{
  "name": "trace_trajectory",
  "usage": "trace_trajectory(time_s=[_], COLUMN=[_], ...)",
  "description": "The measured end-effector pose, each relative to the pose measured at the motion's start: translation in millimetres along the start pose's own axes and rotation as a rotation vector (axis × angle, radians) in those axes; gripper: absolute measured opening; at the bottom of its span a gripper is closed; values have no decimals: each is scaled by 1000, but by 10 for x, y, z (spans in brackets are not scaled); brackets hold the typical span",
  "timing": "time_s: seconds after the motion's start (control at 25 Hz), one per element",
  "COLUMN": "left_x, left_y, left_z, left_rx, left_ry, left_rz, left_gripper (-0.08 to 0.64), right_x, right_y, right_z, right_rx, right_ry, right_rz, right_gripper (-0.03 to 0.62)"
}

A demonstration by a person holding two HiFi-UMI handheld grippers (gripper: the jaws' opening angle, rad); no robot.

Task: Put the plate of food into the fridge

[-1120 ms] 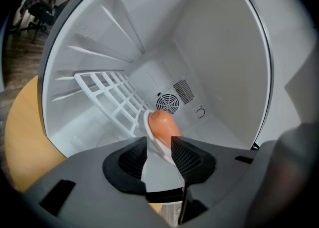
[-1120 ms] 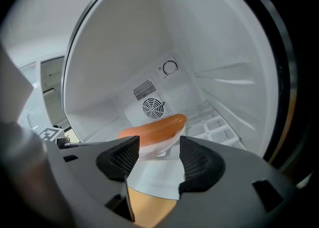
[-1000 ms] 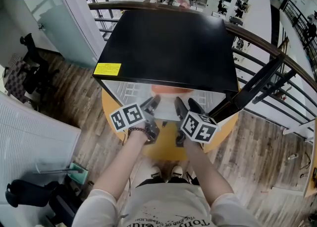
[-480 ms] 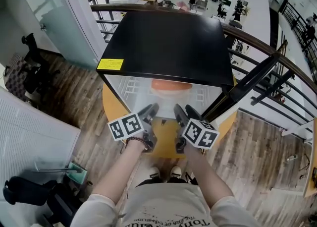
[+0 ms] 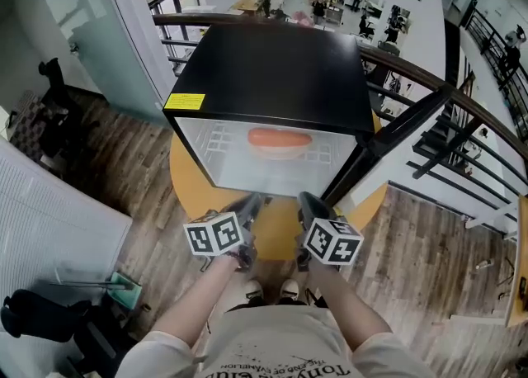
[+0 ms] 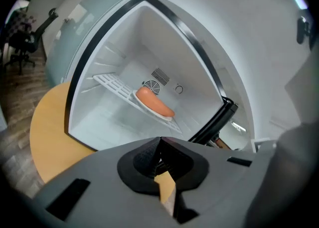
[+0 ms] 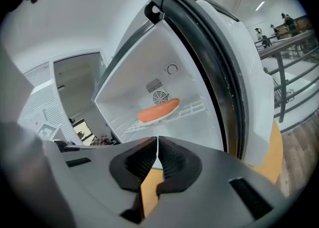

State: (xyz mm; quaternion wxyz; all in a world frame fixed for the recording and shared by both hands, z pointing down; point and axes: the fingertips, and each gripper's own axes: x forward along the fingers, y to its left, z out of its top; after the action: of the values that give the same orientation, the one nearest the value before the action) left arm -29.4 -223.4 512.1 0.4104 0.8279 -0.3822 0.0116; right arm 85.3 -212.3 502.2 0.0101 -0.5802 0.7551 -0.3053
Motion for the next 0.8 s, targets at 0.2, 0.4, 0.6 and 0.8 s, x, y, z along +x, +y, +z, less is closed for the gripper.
trace_trajectory(time_s=[0.2,0.4,0.6,0.8], left_x=[-233,-404,-530,-605], left_y=[-136,-189,-55,1], left_z=[-276,-664,-1129,-1346], left_rx=[199,360,319,278], left_ry=[36,72,116,135], left_rz=[34,83,128,152], left_gripper=[23,23,23,23], right_x=[-262,-518,-684,-767], right_y=[131,148,7,-38], right_z=[-199,-532,-921,-1063], right_rx=[-113,-211,-144,-121], right_ry=[32,90,159,182], right_rz=[71,59,31,27], right_gripper=[26,26,26,26])
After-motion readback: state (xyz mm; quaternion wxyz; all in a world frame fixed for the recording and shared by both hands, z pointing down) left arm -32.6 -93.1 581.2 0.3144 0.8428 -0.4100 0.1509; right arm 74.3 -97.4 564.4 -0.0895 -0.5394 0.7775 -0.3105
